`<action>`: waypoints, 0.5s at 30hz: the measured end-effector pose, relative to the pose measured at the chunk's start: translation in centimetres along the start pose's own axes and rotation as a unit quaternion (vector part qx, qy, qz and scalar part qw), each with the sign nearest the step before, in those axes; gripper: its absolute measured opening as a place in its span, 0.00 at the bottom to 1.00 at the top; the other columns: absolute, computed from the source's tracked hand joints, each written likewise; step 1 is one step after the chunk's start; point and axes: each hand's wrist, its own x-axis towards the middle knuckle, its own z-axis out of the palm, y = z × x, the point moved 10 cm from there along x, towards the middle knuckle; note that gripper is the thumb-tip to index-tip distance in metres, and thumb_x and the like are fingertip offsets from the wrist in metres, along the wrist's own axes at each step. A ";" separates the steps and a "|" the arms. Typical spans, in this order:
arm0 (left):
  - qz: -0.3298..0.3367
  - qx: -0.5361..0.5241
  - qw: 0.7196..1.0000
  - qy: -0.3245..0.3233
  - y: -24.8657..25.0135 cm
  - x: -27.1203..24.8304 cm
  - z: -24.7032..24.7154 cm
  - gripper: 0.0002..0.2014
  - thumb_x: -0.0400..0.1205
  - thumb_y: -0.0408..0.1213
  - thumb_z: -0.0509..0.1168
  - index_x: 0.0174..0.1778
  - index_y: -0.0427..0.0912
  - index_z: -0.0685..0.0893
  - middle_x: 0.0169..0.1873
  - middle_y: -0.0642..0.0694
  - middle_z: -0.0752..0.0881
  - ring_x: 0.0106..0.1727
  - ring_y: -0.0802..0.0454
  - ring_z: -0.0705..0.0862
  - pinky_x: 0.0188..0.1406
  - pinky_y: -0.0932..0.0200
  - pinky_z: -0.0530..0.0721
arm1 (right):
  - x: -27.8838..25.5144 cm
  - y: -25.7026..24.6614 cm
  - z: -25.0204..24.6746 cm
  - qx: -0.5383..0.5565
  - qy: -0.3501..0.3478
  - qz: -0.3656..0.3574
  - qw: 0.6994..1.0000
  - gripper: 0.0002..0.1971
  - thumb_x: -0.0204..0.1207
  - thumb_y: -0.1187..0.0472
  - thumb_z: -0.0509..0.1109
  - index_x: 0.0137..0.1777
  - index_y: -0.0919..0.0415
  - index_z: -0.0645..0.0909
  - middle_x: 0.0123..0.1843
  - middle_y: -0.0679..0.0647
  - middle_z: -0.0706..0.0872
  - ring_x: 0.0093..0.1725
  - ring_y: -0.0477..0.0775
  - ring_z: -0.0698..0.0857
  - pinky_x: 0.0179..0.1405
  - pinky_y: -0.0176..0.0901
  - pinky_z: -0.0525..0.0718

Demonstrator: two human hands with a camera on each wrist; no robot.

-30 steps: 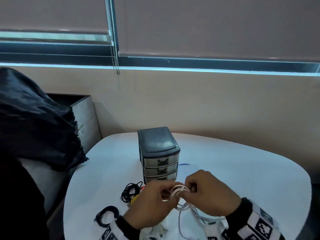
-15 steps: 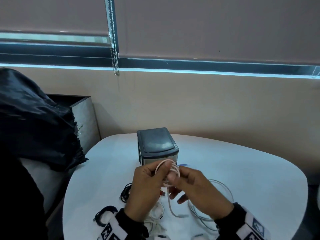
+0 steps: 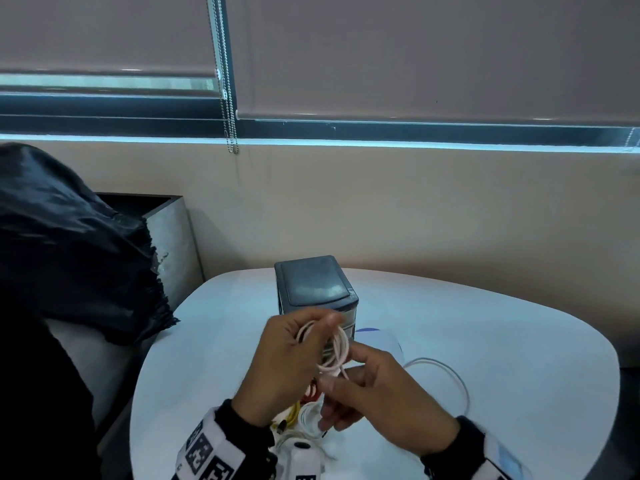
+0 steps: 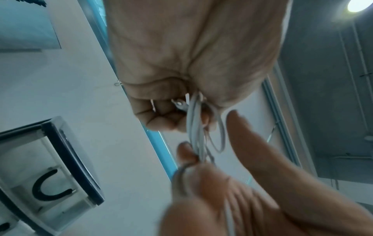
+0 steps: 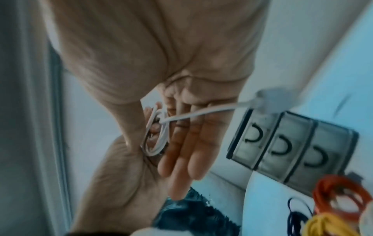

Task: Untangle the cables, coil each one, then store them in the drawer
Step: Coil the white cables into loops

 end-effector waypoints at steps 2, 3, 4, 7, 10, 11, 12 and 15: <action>0.010 -0.020 0.998 0.054 0.2 0.2 -1.3 0.08 0.83 0.35 0.68 0.43 0.44 0.93 0.29 0.56 0.89 0.27 0.66 0.82 0.30 0.73 0.77 | -0.4 0.2 0.1 0.012 -0.001 -0.003 1.000 0.05 0.82 0.64 0.69 0.48 0.55 0.85 0.34 0.62 0.90 0.35 0.62 0.90 0.37 0.46 0.86; 0.007 -0.035 0.996 0.077 0.2 0.2 -1.9 0.07 0.82 0.36 0.69 0.44 0.44 0.93 0.28 0.56 0.89 0.26 0.66 0.81 0.30 0.73 0.77 | -0.5 0.3 -0.4 -0.003 0.013 -0.018 1.000 0.08 0.83 0.64 0.68 0.44 0.54 0.85 0.33 0.62 0.90 0.34 0.60 0.89 0.36 0.46 0.86; 0.004 -0.053 0.994 0.100 0.1 0.3 -2.5 0.07 0.80 0.39 0.69 0.44 0.44 0.93 0.28 0.55 0.88 0.26 0.65 0.80 0.29 0.72 0.77 | -0.7 0.1 -0.9 -0.029 0.034 -0.038 0.998 0.10 0.84 0.63 0.66 0.42 0.55 0.85 0.32 0.60 0.90 0.32 0.56 0.88 0.36 0.45 0.85; -0.007 -0.102 0.982 0.161 -0.7 0.7 -4.2 0.10 0.76 0.43 0.70 0.44 0.42 0.93 0.27 0.48 0.87 0.27 0.58 0.80 0.32 0.67 0.80 | -1.3 -0.7 -3.3 -0.193 0.133 -0.140 0.962 0.12 0.85 0.55 0.65 0.40 0.51 0.85 0.36 0.48 0.89 0.35 0.43 0.84 0.39 0.35 0.81; -0.016 -0.129 0.975 0.178 -1.2 0.8 -4.3 0.06 0.80 0.37 0.70 0.43 0.42 0.93 0.27 0.46 0.88 0.29 0.56 0.83 0.33 0.65 0.82 | -1.7 -1.4 -3.0 -0.476 0.176 -0.207 0.836 0.13 0.83 0.46 0.61 0.42 0.45 0.83 0.41 0.38 0.78 0.43 0.41 0.77 0.39 0.30 0.73; -0.018 -0.126 0.977 0.173 -1.3 0.7 -3.8 0.06 0.80 0.37 0.70 0.42 0.42 0.93 0.27 0.46 0.88 0.29 0.56 0.83 0.33 0.65 0.82 | -1.4 -0.9 -2.5 -0.535 0.164 -0.198 0.805 0.13 0.81 0.46 0.60 0.41 0.44 0.84 0.41 0.38 0.75 0.42 0.42 0.75 0.38 0.32 0.72; -0.019 -0.121 0.979 0.163 -1.2 0.5 -3.1 0.06 0.80 0.36 0.70 0.42 0.42 0.93 0.27 0.46 0.88 0.29 0.56 0.84 0.34 0.65 0.83 | -1.1 -0.4 -2.2 -0.569 0.163 -0.186 0.784 0.13 0.79 0.45 0.60 0.39 0.44 0.84 0.40 0.40 0.75 0.40 0.44 0.75 0.36 0.35 0.73; -0.029 -0.128 0.980 0.149 -1.2 0.0 -1.2 0.06 0.78 0.38 0.71 0.39 0.46 0.94 0.29 0.45 0.90 0.31 0.56 0.85 0.37 0.67 0.84 | -0.2 0.6 -1.8 -0.480 0.134 -0.149 0.854 0.15 0.79 0.45 0.60 0.43 0.47 0.87 0.40 0.42 0.80 0.40 0.45 0.82 0.36 0.38 0.80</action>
